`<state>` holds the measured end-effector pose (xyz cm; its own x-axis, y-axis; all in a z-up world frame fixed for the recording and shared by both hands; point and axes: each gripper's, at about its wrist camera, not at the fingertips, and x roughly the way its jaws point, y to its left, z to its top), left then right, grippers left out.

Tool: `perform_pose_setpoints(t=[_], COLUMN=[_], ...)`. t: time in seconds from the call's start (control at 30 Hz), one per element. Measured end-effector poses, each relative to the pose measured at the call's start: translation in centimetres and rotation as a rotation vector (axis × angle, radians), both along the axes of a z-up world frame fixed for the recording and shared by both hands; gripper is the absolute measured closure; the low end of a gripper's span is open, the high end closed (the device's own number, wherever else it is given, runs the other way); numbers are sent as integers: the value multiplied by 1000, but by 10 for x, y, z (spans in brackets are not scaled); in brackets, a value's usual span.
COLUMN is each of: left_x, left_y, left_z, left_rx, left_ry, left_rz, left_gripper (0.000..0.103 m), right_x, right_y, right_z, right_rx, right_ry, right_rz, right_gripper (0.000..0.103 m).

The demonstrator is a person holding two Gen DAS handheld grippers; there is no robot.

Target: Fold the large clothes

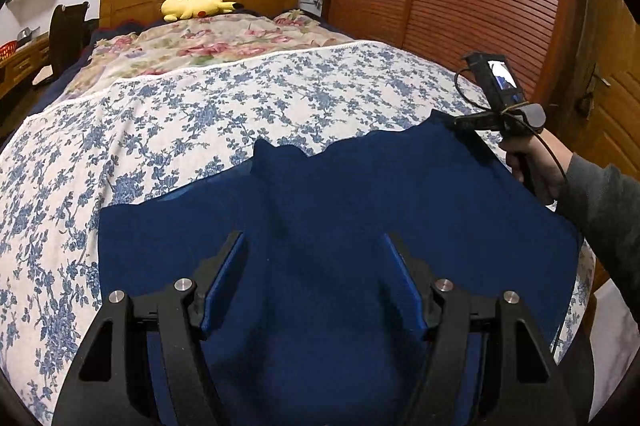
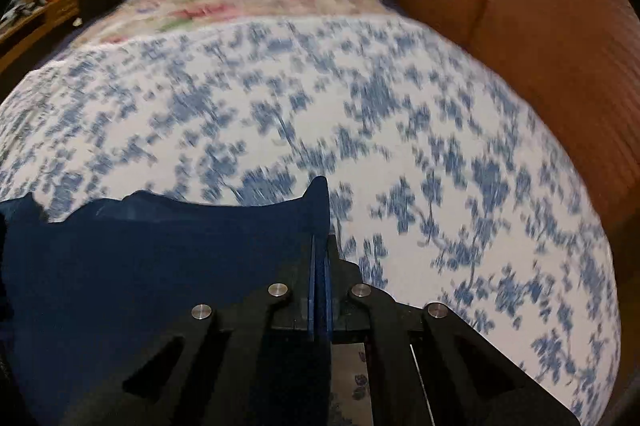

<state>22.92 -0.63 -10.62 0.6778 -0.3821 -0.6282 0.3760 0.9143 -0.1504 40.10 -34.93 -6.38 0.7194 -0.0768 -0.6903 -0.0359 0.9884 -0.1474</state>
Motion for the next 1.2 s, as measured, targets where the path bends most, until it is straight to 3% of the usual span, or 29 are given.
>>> perform_pose_setpoints(t=[0.17,0.23,0.33,0.47,0.6,0.87,1.2], left_x=[0,-1,-3,-6,-8,-21,-60], left_y=[-1,0,0,0,-3,-9,-11], left_z=[0,0,1,5,6,17,38], left_rx=[4,6,7,12,21,33,22], left_ry=[-4,-6,-13,-26,-32,-67,-124], left_rz=[0,2,1,2,-2,-10,0], left_gripper=[34,34,34,34,34,33,33], right_x=[-2,-7,-40,-94,-148,-220,-265], right_y=[-2,4,10,15,18,10,3], right_z=[3,11,31,41,39,16,11], right_rx=[6,-14,-58,-1,34,39,90], right_ry=[32,26,-26,-53,-65,7,12], right_rz=[10,28,55,128,183,270,303], right_gripper=[98,80,74,72,57,56,56])
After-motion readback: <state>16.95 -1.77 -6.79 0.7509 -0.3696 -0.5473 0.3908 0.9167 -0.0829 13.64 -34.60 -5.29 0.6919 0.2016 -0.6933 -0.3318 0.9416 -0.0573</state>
